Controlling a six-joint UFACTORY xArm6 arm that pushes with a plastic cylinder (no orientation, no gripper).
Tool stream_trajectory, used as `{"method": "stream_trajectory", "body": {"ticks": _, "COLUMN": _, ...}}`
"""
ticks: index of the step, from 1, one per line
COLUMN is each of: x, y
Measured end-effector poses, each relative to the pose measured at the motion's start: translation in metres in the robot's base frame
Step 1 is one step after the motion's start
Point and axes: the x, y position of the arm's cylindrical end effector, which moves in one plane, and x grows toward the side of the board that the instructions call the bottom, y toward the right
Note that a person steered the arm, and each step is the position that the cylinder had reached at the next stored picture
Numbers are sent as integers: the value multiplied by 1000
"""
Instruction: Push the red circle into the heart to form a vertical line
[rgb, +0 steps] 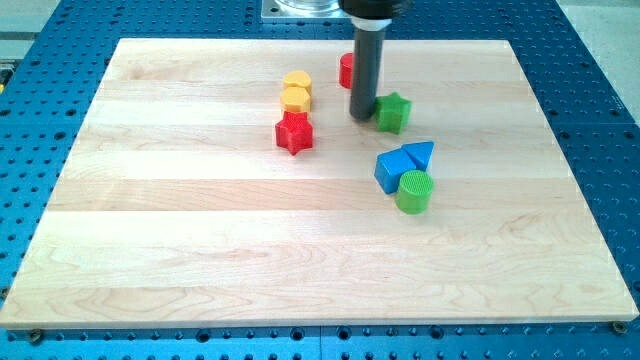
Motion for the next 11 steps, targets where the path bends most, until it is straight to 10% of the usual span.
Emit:
{"method": "stream_trajectory", "body": {"ticks": 6, "x": -121, "y": 34}}
{"method": "stream_trajectory", "body": {"ticks": 8, "x": -107, "y": -33}}
{"method": "stream_trajectory", "body": {"ticks": 11, "x": -90, "y": 40}}
